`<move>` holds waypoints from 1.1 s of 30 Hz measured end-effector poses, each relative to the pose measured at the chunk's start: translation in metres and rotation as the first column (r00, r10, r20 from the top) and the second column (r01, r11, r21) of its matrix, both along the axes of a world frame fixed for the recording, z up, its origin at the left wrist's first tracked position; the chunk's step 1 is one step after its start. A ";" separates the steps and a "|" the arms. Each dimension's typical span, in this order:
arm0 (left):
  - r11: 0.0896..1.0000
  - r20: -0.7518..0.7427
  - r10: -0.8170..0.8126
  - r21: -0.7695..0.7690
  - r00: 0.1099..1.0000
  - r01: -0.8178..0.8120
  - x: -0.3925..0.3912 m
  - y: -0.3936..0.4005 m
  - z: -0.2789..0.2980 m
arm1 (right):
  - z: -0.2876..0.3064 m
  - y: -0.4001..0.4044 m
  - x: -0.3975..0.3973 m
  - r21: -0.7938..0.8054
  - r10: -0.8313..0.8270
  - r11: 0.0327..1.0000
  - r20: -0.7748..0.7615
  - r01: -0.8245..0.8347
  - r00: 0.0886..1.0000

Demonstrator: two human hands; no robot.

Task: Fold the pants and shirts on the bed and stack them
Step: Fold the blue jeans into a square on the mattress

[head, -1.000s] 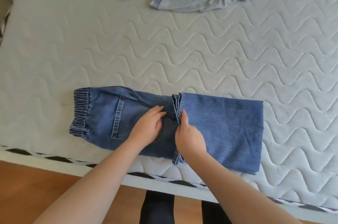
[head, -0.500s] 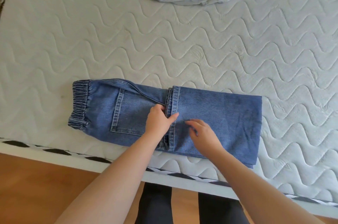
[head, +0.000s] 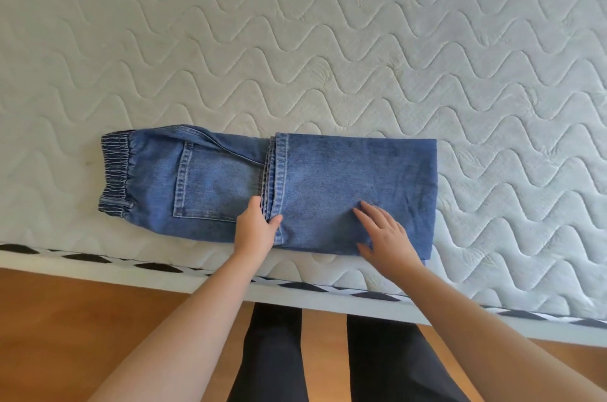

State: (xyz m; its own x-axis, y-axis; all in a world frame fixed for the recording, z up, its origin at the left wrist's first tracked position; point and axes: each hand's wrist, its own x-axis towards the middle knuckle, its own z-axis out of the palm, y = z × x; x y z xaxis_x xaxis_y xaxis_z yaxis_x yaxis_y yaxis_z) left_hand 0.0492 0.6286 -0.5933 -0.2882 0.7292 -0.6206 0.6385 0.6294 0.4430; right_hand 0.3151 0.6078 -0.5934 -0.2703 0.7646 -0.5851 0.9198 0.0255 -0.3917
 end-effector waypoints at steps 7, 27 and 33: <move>0.885 -0.276 -0.176 0.376 0.945 0.274 0.033 0.018 0.026 | 0.007 -0.023 0.023 0.105 -0.581 0.795 -0.154 0.598 0.799; 0.502 -0.009 -0.864 -0.092 0.504 0.860 0.249 0.198 -0.020 | -0.010 -0.064 0.060 -0.755 -0.766 -0.441 0.035 0.486 -0.642; 0.474 -0.012 -0.881 -0.029 0.474 0.880 0.264 0.188 -0.022 | -0.010 -0.082 0.065 -0.626 -0.820 -0.428 -0.033 0.652 -0.571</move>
State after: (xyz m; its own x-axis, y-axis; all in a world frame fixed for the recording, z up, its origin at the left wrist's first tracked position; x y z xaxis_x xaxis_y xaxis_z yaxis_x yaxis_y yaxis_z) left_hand 0.3128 0.8163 -0.6154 0.4858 0.5977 -0.6378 0.8703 -0.2628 0.4166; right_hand 0.3806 0.5260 -0.6031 0.3607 0.1163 -0.9254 -0.7040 -0.6169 -0.3519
